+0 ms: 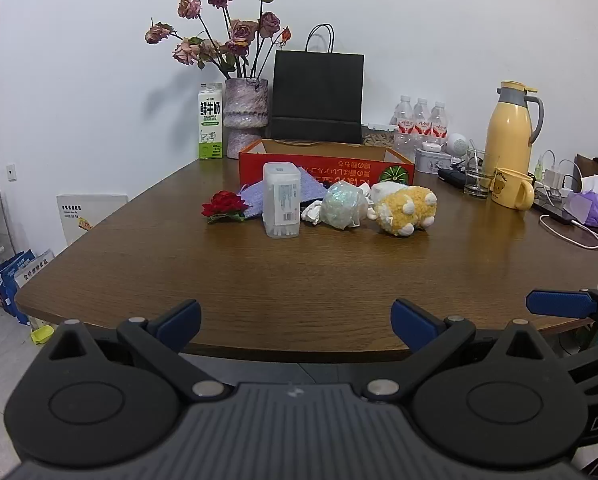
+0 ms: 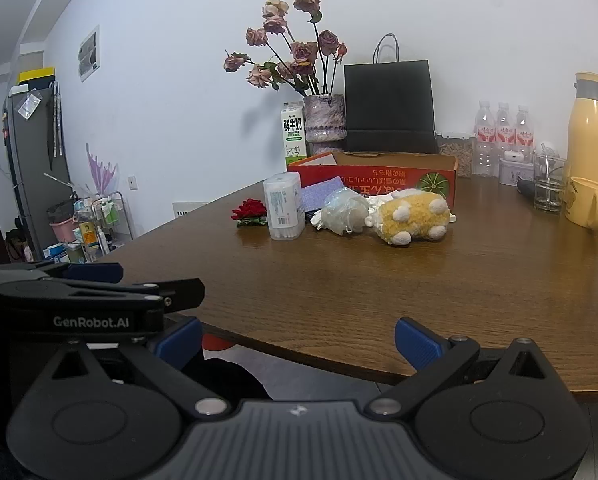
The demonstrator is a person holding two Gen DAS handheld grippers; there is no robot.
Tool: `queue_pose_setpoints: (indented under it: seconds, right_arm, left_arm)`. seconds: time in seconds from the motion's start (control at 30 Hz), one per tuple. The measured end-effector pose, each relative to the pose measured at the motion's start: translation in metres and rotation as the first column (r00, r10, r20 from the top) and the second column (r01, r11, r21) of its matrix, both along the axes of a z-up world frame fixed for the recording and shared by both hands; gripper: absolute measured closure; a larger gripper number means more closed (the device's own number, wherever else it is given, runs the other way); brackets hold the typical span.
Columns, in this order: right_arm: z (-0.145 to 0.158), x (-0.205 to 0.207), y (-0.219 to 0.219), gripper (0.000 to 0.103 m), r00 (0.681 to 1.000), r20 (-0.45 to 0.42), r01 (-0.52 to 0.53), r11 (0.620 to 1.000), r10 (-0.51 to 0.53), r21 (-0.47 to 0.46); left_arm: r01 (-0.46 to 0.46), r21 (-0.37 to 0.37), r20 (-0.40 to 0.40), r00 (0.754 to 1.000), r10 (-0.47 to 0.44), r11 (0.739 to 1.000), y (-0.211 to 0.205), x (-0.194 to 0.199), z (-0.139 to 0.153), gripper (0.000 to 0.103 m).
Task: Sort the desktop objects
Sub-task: 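Move both tools toward the white container and the plush toy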
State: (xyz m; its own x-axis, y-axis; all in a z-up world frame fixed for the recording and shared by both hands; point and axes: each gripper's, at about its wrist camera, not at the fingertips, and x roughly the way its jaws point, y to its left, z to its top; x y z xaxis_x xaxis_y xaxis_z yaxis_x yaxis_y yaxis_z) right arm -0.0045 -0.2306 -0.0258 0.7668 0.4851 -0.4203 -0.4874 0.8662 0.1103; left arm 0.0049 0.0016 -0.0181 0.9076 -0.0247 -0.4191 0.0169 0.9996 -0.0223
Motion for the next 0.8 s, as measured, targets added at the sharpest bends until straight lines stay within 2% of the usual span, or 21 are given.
queue_pose_setpoints:
  seconds: [0.8]
  right_arm:
    - [-0.0017, 0.0019, 0.0003, 0.000, 1.000, -0.003, 0.001, 1.000, -0.001, -0.004]
  left_arm:
    - [0.006, -0.007, -0.007, 1.000, -0.006, 1.000, 0.0002, 0.0016, -0.0005, 0.000]
